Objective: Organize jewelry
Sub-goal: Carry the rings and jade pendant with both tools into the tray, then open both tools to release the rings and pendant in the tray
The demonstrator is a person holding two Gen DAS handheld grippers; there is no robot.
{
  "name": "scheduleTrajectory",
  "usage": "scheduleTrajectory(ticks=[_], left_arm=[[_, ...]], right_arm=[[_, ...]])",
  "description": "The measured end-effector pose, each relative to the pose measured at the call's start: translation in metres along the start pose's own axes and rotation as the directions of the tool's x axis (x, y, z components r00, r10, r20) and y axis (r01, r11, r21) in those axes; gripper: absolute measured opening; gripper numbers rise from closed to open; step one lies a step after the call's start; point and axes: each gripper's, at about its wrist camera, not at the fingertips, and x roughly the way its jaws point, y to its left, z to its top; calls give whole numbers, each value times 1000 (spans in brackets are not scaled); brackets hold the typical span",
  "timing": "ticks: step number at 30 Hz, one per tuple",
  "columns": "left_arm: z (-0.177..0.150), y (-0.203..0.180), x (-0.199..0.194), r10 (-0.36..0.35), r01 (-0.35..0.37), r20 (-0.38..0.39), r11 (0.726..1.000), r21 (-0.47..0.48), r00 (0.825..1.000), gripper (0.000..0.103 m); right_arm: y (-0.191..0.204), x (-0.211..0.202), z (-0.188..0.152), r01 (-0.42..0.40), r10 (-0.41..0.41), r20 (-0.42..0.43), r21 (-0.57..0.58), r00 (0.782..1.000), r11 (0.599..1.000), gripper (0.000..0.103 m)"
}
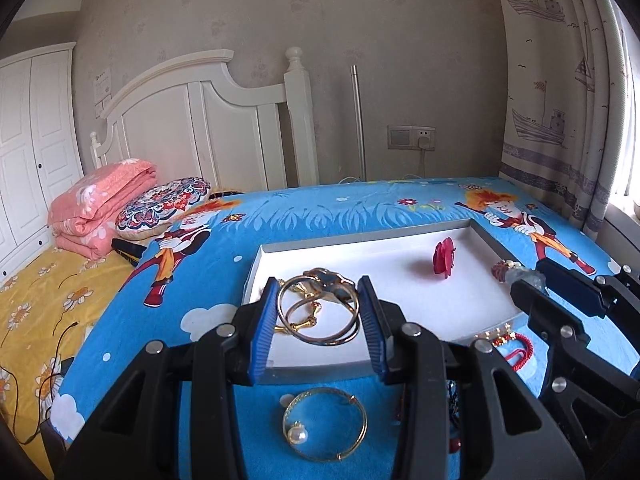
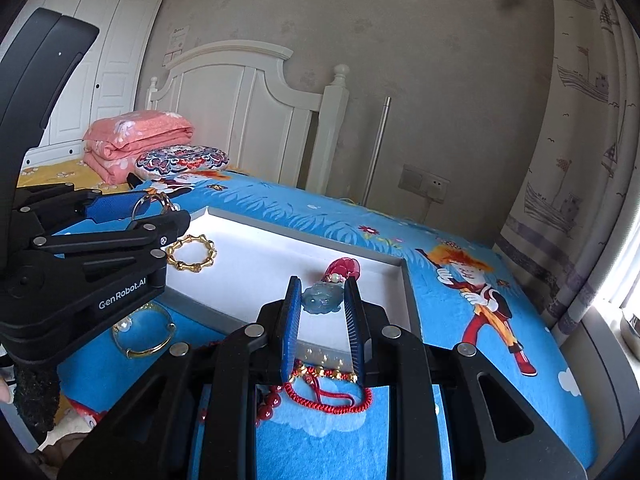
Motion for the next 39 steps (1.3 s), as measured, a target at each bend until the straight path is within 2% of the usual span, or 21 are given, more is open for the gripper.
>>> scheduleTrajectory(ticks=[8,14,21,23,24,25,30,34,39], left_arm=[[25,-5,53,15,-16,-91,1000,-14,996,39],[30,-11,97,33,-42,-183,998,-42,983,39],[29,-10,119,47,-59,-243,997,-42,969,39],[29,-10,122,46,-58,-260,998,-39,964,46],[28,-9,122,50,-63,-261,997,-41,964,61],[28,-7,120,58,-72,-253,996,-46,966,69],[26,-2,111,82,-95,-230,994,-47,970,71],[23,-1,98,107,-115,-197,993,-30,975,77],[16,5,61,126,-129,-111,991,-22,986,87]], right_arm=[[-8,35,13,8,-8,-39,1,999,1000,22],[-20,64,20,13,-10,-94,35,996,999,22],[-20,87,21,-2,8,-167,39,986,999,22],[-21,93,21,4,4,-188,45,982,999,25],[-22,96,21,5,5,-200,49,980,999,31],[-24,96,21,2,10,-203,61,979,998,33],[-28,90,19,1,15,-199,81,980,997,43],[-31,79,17,-14,32,-188,96,982,995,44],[-29,49,8,-56,75,-153,121,985,991,44]])
